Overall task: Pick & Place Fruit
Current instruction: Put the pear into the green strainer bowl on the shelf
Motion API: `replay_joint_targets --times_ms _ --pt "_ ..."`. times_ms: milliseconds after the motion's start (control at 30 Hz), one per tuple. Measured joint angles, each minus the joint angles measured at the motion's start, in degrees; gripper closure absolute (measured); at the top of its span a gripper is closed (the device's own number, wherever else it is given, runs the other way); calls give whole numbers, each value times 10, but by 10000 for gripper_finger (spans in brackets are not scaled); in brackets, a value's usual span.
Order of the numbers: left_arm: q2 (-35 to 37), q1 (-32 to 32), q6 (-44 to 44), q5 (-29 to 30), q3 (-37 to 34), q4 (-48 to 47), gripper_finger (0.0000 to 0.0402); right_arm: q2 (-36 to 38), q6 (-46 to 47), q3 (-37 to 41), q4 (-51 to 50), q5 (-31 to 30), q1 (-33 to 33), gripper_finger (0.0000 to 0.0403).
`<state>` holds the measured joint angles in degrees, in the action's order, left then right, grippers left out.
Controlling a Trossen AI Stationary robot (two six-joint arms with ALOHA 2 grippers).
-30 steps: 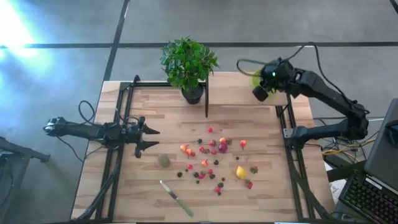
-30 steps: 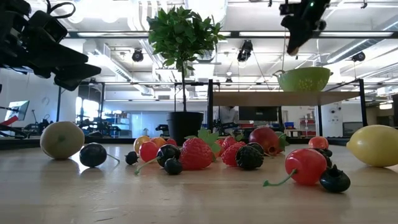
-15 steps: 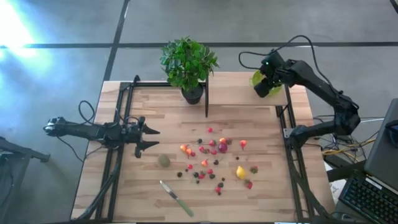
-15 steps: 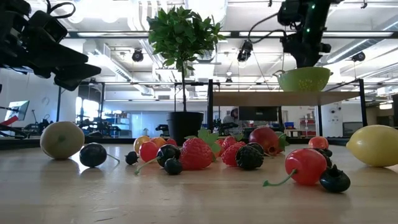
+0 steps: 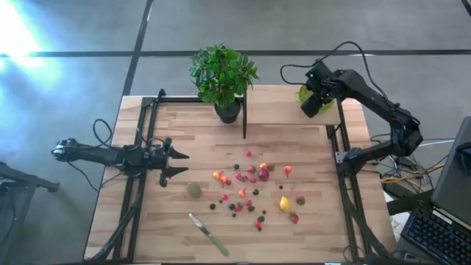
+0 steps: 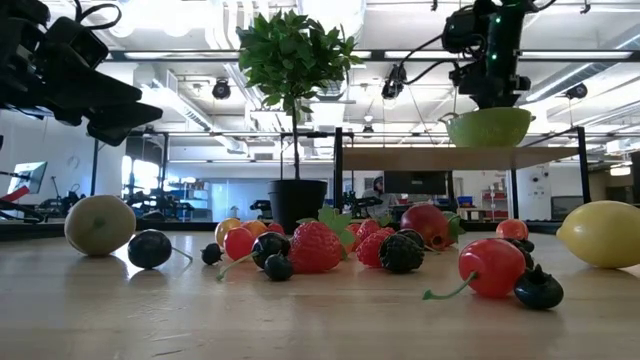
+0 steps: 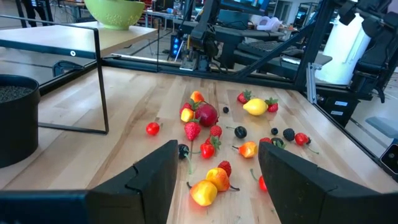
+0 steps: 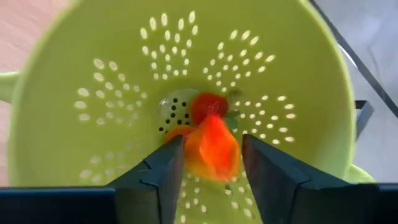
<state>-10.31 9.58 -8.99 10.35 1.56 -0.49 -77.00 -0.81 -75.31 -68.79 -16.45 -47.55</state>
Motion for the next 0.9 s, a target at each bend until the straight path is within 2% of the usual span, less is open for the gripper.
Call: replay_joint_targets --times_ms 300,433,533,900 --pt "0 0 0 0 0 0 172 16 11 -39 -8 4 0 177" --pt "0 0 0 0 0 0 172 31 15 -52 -12 83 12 168" --pt "0 0 0 0 0 0 172 43 32 -56 -12 137 31 172" --pt "0 0 0 0 0 0 172 76 85 -51 -9 139 171 212"
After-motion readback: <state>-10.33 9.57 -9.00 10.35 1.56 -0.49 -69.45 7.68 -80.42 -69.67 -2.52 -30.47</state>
